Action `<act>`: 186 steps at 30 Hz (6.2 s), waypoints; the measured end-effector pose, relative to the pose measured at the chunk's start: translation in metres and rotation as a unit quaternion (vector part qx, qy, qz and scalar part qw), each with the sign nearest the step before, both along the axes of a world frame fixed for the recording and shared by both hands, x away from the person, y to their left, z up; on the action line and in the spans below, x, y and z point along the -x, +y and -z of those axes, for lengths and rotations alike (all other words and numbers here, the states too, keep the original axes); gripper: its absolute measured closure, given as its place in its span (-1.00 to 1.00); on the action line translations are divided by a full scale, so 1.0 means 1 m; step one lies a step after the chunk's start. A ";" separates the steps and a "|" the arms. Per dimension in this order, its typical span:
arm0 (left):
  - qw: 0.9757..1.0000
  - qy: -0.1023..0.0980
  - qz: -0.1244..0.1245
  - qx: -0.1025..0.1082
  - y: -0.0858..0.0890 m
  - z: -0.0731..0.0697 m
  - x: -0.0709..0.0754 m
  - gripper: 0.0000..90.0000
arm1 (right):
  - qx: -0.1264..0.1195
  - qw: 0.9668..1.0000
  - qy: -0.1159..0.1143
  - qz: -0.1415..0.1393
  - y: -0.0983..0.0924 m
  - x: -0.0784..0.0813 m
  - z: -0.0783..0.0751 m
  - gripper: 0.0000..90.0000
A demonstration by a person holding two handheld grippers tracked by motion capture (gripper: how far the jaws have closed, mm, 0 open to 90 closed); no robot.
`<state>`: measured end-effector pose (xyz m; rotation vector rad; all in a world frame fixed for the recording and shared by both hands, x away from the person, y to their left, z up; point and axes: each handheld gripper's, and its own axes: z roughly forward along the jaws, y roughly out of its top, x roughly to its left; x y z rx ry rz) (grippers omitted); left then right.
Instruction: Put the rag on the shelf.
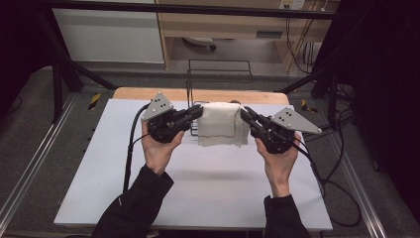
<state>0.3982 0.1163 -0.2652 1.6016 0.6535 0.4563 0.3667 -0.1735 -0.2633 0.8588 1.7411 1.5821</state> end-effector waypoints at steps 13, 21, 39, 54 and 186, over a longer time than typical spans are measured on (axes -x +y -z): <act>1.000 -0.017 -0.009 0.010 0.002 -0.019 -0.009 0.87 | -0.006 1.000 -0.021 0.004 0.003 -0.009 -0.018 0.85; 0.999 -0.030 -0.014 0.015 0.003 -0.033 -0.014 0.87 | -0.008 0.999 -0.032 0.006 0.006 -0.014 -0.030 0.85; 0.998 -0.055 -0.021 0.029 0.003 -0.066 -0.028 0.87 | -0.014 0.998 -0.059 0.018 0.010 -0.032 -0.062 0.85; 0.996 -0.067 -0.032 0.039 0.004 -0.087 -0.045 0.87 | -0.010 0.997 -0.076 0.027 0.014 -0.048 -0.086 0.85; 0.998 0.008 -0.009 -0.065 -0.002 -0.030 -0.084 0.82 | 0.055 0.998 0.030 -0.017 0.002 -0.094 -0.024 0.83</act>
